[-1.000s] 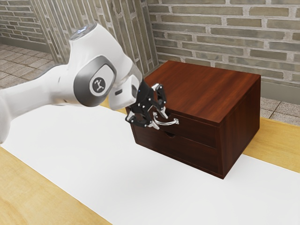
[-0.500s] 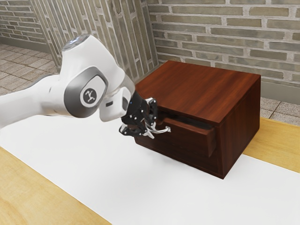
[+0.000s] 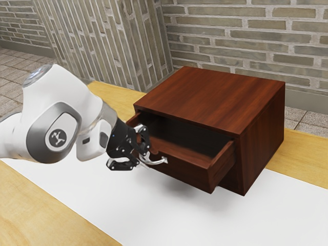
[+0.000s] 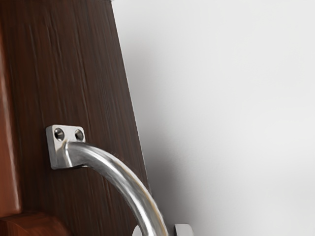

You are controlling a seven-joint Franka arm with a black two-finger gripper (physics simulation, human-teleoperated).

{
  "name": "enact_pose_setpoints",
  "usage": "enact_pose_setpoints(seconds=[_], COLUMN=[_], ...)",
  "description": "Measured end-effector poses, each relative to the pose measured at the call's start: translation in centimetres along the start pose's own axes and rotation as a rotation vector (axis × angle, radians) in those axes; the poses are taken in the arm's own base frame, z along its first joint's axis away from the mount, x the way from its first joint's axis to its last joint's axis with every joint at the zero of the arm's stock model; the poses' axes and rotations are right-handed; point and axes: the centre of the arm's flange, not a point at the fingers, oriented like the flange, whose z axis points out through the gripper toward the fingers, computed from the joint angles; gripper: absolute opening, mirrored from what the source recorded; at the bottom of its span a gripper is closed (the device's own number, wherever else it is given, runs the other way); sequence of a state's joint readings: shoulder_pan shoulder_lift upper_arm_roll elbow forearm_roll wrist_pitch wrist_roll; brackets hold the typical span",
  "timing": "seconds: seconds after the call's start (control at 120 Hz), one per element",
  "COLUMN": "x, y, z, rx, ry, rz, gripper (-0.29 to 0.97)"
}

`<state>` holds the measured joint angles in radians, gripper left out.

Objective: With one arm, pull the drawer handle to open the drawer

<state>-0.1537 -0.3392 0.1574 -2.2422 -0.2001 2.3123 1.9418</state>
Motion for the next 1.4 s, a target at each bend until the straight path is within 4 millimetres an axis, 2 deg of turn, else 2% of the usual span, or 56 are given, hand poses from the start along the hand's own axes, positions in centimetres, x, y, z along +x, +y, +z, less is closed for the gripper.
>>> enact_pose_setpoints(seconds=[0.083, 0.25, 0.467, 0.7, 0.867, 1.058, 1.15, 1.175, 1.208, 1.267, 1.3, 1.35, 1.375, 1.4], x=[0.4, 1.2, 2.2, 2.8, 2.8, 2.8, 2.9, 3.0, 3.1, 3.3, 3.4, 3.5, 3.3, 2.9], y=[0.7, 2.5, 4.0, 6.4, 7.8, 8.3, 8.1, 8.0, 7.6, 6.4, 5.3, 3.5, 1.5, -0.4], z=[-0.2, -1.2, -1.3, -2.9, -3.6, -3.9, -4.9, -5.5, -6.5, -9.9, -13.0, -18.7, -22.1, -24.3], rx=[0.001, 0.01, 0.003, 0.016, 0.022, 0.014, 0.027, 0.035, 0.05, 0.093, 0.124, 0.151, 0.141, 0.113], ry=[0.003, 0.013, 0.031, 0.044, 0.052, 0.058, 0.045, 0.042, 0.037, 0.028, 0.022, -0.01, -0.048, -0.085], rz=[0.007, 0.019, 0.039, 0.047, 0.044, 0.042, 0.057, 0.063, 0.072, 0.089, 0.098, 0.109, 0.102, 0.082], gripper=[0.02, 0.06, 0.05, 0.01, 0.03, 0.15, 0.07, 0.03, 0.06, 0.1, 0.12, 0.14, 0.17, 0.22])
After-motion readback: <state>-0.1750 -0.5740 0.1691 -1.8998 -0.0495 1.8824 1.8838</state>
